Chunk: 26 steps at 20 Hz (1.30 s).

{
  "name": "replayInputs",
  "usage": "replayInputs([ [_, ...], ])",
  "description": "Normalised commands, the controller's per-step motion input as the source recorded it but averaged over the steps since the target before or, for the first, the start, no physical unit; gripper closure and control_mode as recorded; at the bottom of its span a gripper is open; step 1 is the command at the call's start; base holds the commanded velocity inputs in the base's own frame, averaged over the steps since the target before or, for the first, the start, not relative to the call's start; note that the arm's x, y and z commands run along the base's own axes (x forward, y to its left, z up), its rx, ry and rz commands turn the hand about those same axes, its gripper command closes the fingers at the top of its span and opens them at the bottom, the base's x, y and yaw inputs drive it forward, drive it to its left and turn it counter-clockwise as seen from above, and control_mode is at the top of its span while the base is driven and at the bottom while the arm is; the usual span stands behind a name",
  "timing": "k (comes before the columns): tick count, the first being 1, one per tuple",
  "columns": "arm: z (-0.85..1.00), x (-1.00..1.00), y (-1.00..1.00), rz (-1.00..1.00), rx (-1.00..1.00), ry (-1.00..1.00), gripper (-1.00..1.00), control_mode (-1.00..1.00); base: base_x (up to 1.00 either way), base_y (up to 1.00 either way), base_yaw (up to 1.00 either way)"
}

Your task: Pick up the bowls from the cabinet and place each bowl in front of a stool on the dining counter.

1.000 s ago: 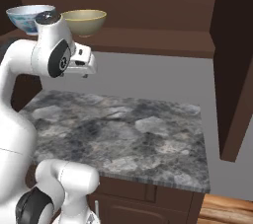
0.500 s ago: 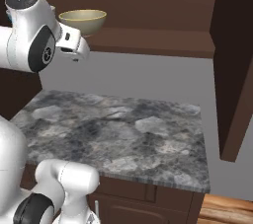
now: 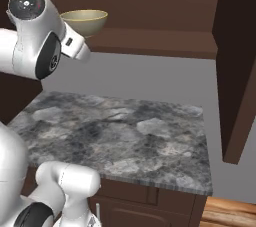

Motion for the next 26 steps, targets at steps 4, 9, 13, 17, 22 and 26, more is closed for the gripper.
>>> replayInputs([
  [4,0.19,0.63,-0.13,0.00,0.36,0.00,-1.00,-1.00,0.00,0.00,0.00],
  [9,0.06,0.72,-0.01,0.04,0.26,0.00,-1.00,-1.00,0.00,0.00,0.00],
  [13,0.00,0.80,0.03,0.02,0.14,0.00,-1.00,-1.00,0.00,0.00,0.00],
  [17,0.27,0.60,0.17,0.00,0.01,0.14,-1.00,-1.00,0.00,0.00,0.00],
  [22,0.17,0.63,0.02,0.00,0.00,0.16,-1.00,-1.00,0.00,0.00,0.00],
  [26,0.00,0.70,0.00,0.00,0.01,0.07,-1.00,-1.00,0.00,0.00,0.00],
])
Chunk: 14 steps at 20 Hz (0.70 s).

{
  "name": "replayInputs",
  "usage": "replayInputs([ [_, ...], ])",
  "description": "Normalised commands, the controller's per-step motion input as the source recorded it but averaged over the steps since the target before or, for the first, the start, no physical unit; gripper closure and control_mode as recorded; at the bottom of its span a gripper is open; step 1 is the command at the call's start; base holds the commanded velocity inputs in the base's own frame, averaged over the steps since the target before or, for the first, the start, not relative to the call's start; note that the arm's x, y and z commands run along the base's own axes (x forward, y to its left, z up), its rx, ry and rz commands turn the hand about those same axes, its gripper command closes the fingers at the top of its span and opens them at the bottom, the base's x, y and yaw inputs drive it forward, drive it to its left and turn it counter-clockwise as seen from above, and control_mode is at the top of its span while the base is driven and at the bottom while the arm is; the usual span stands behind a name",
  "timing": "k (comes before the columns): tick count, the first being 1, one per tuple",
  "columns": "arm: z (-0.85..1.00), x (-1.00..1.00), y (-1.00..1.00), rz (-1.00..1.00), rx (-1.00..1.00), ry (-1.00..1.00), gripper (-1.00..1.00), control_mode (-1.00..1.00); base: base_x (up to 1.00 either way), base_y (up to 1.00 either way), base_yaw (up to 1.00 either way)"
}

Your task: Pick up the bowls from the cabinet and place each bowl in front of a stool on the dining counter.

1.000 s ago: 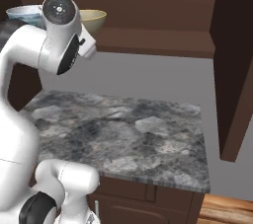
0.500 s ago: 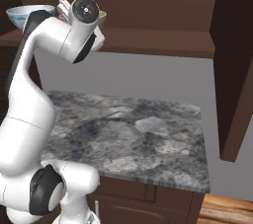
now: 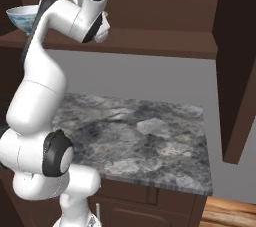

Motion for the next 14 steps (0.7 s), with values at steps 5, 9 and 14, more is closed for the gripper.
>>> replayInputs([
  [5,0.00,0.60,0.07,0.00,0.00,0.04,-1.00,-1.00,0.00,0.00,0.00],
  [9,-0.02,0.48,0.03,0.02,0.02,0.06,-1.00,-1.00,0.00,0.00,0.00],
  [14,-0.11,0.30,0.05,0.03,0.02,0.07,-1.00,-1.00,0.00,0.00,0.00],
])
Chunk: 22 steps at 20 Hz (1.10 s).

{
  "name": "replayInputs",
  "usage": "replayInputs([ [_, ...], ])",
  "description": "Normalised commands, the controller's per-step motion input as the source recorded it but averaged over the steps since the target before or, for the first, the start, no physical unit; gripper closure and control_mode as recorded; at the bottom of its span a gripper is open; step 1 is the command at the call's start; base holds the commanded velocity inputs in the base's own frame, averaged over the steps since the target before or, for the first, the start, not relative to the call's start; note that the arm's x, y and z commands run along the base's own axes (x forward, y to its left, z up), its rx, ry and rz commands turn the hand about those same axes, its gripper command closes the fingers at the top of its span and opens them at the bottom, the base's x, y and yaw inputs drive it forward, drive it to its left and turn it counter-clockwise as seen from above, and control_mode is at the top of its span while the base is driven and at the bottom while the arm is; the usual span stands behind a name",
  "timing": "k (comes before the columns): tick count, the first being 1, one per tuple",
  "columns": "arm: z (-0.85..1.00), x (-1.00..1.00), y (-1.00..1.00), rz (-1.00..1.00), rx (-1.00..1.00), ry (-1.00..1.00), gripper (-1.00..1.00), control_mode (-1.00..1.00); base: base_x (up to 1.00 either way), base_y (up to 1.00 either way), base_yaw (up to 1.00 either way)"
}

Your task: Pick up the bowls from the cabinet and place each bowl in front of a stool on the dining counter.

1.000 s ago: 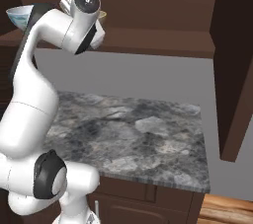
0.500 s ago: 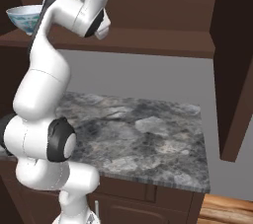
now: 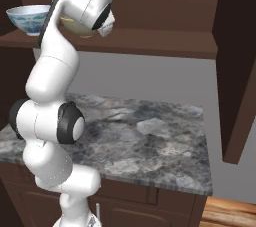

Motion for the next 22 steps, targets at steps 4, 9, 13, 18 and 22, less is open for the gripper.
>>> replayInputs([
  [4,-0.16,0.24,0.07,0.03,0.02,0.07,-1.00,-1.00,0.00,0.00,0.00],
  [9,-0.20,0.28,0.07,0.03,0.01,0.06,-1.00,-1.00,0.00,0.00,0.00],
  [13,-0.07,0.40,0.05,0.04,0.01,0.07,-1.00,-1.00,0.00,0.00,0.00],
  [18,0.00,0.40,0.04,0.03,0.01,0.06,-1.00,-1.00,0.00,0.00,0.00],
  [22,0.00,0.09,0.06,0.02,0.00,0.04,1.00,-1.00,0.00,0.00,0.00],
])
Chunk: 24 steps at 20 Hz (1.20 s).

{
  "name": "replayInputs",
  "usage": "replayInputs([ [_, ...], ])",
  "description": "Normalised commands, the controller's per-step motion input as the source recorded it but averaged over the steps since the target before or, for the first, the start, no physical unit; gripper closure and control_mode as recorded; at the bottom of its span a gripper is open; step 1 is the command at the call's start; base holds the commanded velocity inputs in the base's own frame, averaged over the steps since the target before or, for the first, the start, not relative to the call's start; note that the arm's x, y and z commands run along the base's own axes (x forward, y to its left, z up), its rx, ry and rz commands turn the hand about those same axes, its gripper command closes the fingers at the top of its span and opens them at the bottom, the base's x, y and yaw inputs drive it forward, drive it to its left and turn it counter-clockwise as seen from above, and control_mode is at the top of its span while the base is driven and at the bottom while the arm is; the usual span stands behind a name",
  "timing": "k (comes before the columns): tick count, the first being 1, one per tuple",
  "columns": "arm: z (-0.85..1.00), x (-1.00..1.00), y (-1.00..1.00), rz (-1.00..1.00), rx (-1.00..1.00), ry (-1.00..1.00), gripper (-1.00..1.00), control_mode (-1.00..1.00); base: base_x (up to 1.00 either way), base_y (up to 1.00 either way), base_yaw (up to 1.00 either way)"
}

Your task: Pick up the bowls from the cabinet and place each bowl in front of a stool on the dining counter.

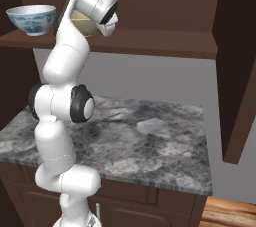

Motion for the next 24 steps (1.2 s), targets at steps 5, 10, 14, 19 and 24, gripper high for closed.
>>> replayInputs([
  [5,-0.04,-0.22,0.00,-0.03,0.00,-0.01,1.00,-1.00,0.00,0.00,0.00],
  [10,-0.06,-0.84,-0.36,-0.24,0.06,-0.08,1.00,-1.00,0.00,0.00,0.00],
  [14,0.00,-1.00,-0.61,-0.27,0.08,-0.01,1.00,-1.00,0.00,0.00,0.00],
  [19,0.00,-1.00,-0.26,-0.24,0.02,0.00,1.00,-1.00,0.00,0.00,0.00],
  [24,0.00,-1.00,0.00,-0.17,0.00,0.03,1.00,-1.00,0.00,0.00,0.00],
])
